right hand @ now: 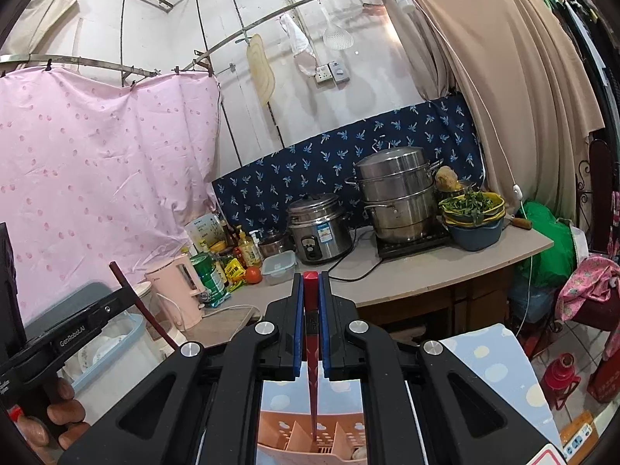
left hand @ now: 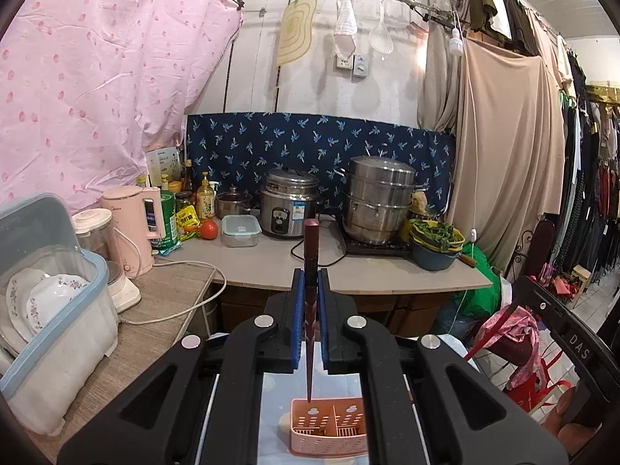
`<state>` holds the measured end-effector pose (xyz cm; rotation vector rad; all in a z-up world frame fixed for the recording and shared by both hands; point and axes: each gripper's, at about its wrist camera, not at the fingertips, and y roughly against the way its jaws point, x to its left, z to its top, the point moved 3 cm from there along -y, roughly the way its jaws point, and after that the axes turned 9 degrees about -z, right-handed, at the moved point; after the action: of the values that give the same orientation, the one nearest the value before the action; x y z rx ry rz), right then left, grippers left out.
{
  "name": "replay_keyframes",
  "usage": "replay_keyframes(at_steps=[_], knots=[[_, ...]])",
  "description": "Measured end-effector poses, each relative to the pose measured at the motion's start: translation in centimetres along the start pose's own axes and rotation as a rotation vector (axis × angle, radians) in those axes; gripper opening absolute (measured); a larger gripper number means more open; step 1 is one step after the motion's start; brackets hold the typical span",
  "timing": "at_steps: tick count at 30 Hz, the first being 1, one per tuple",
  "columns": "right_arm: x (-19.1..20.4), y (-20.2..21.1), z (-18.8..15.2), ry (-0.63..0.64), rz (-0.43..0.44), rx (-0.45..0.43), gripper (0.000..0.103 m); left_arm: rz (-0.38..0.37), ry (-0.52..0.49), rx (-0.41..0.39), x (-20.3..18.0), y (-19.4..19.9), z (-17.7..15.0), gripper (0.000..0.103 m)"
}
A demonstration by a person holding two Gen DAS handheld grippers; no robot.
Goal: Organize utensils
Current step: 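Lift the red chopstick with the right gripper over the pink caddy, then lower the chopstick into the caddy and open the right gripper, then return the right gripper and grasp a dark red chopstick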
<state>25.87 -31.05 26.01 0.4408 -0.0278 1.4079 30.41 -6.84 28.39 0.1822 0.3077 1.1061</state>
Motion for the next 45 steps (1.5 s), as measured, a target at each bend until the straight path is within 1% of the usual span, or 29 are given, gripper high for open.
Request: replay_keyframes(at_steps=[7, 14, 17, 22, 23, 24, 25, 26, 27, 32, 36, 40, 45], knots=[[-0.5, -3.2, -3.0, 0.0, -0.015, 0.064, 0.007, 0.001, 0.031, 0.068, 0.8, -3.2, -2.7, 0.007], [-0.9, -5.7, -6.6, 0.025, -0.039, 0.145, 0.007, 0.033, 0.061, 0.14, 2.6, -6.1, -5.8, 0.005], [-1.0, -6.4, -7.6, 0.037, -0.045, 0.169, 0.008, 0.037, 0.071, 0.158, 3.1, -6.6, -6.6, 0.005], [-0.9, -6.5, -8.1, 0.052, -0.056, 0.168, 0.013, 0.042, 0.074, 0.17, 3.3, -6.8, -7.2, 0.006], [-0.9, -6.5, -8.1, 0.053, -0.055, 0.166, 0.018, 0.043, 0.073, 0.174, 3.3, -6.8, -7.3, 0.009], [-0.9, -6.3, -8.0, 0.053, -0.056, 0.162, 0.022, 0.043, 0.075, 0.177, 3.3, -6.8, -7.4, 0.016], [-1.0, -6.1, -8.0, 0.053, -0.058, 0.156, 0.024, 0.043, 0.079, 0.178, 3.4, -6.7, -7.5, 0.02], [-1.0, -5.9, -8.0, 0.054, -0.057, 0.151, 0.027, 0.044, 0.08, 0.176, 3.4, -6.6, -7.6, 0.027], [-1.1, -5.7, -8.0, 0.056, -0.058, 0.147, 0.028, 0.048, 0.081, 0.174, 3.5, -6.5, -7.7, 0.031], [-1.2, -4.4, -8.0, 0.063, -0.057, 0.145, 0.028, 0.056, 0.082, 0.184, 3.6, -5.9, -8.2, 0.033], [-1.6, -3.0, -8.6, 0.054, -0.049, 0.16, 0.028, 0.067, 0.074, 0.198, 3.6, -4.8, -8.8, 0.033], [-1.9, -1.1, -9.5, 0.052, -0.041, 0.174, 0.028, 0.068, 0.069, 0.211, 3.6, -3.4, -9.6, 0.033], [-1.9, 2.1, -11.4, 0.088, -0.045, 0.195, 0.028, 0.064, 0.063, 0.242, 3.5, -1.0, -11.7, 0.033]])
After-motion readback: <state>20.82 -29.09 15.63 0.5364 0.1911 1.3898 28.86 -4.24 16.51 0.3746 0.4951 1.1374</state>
